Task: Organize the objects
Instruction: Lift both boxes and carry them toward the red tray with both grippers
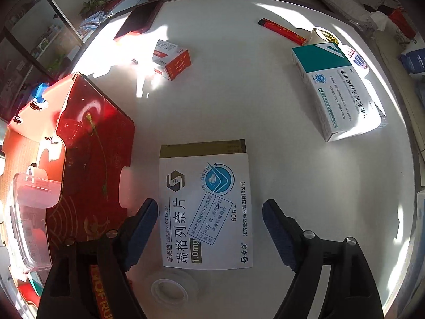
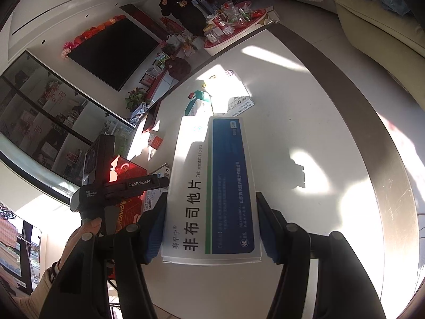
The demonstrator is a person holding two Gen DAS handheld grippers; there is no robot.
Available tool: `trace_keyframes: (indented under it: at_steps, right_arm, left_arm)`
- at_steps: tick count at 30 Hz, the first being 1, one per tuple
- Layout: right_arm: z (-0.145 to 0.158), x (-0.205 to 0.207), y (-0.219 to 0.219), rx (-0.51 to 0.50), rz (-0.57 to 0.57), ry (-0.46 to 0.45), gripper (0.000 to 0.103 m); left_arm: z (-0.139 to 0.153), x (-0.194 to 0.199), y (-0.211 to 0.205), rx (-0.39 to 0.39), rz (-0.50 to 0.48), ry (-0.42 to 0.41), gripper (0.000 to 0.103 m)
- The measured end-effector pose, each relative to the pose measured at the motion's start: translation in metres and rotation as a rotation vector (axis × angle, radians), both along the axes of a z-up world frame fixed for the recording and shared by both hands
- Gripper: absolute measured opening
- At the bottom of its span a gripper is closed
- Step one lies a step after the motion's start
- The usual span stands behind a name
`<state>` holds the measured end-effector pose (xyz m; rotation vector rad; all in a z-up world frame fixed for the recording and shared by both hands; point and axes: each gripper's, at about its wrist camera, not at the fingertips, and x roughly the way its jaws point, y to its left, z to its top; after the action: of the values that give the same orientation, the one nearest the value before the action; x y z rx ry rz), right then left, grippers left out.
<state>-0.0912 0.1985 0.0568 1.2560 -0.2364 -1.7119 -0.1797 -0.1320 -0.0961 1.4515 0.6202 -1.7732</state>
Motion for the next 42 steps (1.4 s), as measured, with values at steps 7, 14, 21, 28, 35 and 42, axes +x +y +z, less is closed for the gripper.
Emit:
trace_keyframes:
  at_steps: [7,14,21,28,35,42]
  right_arm:
    - [0.005,0.003,0.006,-0.030,0.004,-0.004,0.061]
    - [0.007,0.006,0.014,-0.052,-0.011,-0.021,0.061]
    - [-0.012,0.020,0.034,-0.097,-0.058,-0.123,0.061]
    - [-0.045,0.043,0.053,-0.181,-0.092,-0.336,0.061]
    - [-0.060,0.070,0.048,-0.212,-0.074,-0.469,0.061]
    - [-0.060,0.094,0.025,-0.188,-0.030,-0.508,0.061]
  left_arm:
    - [-0.004,0.004,0.005,0.027,0.006,0.101,0.078]
    - [0.010,0.010,0.035,-0.018,-0.110,0.204,0.076]
    - [0.066,0.033,0.094,-0.202,-0.271,0.306,0.076]
    - [0.095,0.079,0.117,-0.276,-0.290,0.365,0.076]
    - [0.118,0.147,0.099,-0.390,-0.192,0.360,0.076]
    - [0.120,0.197,0.074,-0.457,-0.077,0.351,0.076]
